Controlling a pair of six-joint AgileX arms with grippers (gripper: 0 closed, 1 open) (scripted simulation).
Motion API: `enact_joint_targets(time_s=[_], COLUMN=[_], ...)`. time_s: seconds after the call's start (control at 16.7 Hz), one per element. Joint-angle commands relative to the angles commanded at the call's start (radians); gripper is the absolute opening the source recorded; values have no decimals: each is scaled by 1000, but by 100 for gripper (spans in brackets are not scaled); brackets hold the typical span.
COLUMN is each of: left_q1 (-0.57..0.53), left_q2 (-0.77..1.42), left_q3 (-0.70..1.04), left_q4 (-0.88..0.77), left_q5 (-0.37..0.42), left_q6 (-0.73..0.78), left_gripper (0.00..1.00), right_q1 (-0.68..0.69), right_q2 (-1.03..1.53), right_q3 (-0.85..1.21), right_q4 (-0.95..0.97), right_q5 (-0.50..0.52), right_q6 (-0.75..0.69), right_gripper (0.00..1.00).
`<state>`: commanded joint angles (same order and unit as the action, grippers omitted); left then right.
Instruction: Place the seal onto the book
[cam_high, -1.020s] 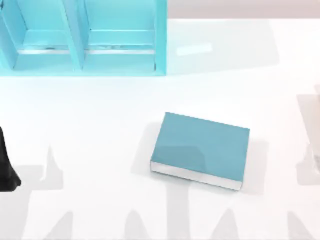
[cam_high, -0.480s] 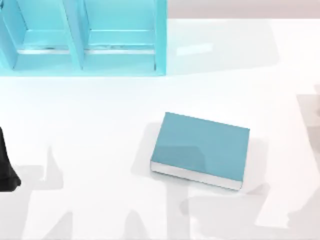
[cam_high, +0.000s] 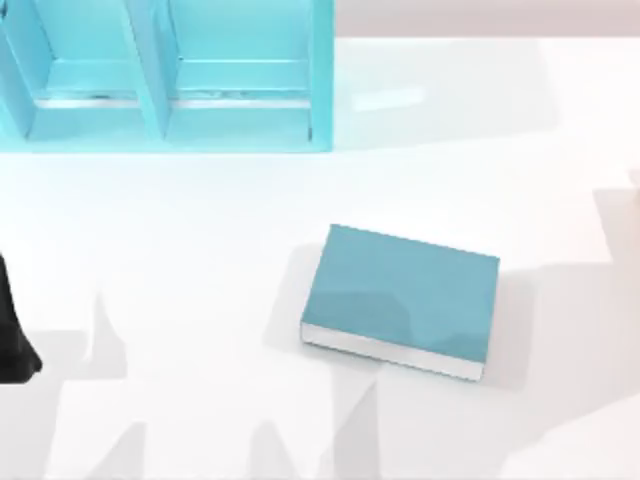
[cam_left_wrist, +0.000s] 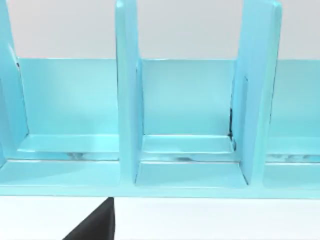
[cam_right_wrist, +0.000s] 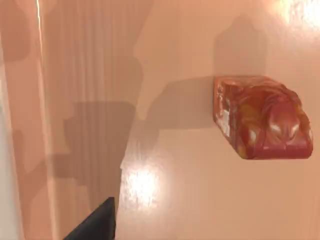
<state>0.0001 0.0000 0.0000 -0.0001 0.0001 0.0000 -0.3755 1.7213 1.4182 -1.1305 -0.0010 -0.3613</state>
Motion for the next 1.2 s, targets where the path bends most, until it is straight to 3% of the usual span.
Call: enact_joint_targets(time_s=[0.36, 0.9, 1.2], left_q1=[0, 0, 0], left_q2=[0, 0, 0], left_q3=[0, 0, 0], left_q4=[0, 0, 0], left_q5=[0, 0, 0], left_q6=[0, 0, 0], left_gripper=[100, 100, 100], right_q1=[-47, -55, -53], right_q2=[191, 200, 241], right_q3=[184, 182, 120], right_q4=[-126, -107, -5], right_q5=[1, 1, 1], right_q6=[-46, -53, -50], right_gripper=[100, 100, 100])
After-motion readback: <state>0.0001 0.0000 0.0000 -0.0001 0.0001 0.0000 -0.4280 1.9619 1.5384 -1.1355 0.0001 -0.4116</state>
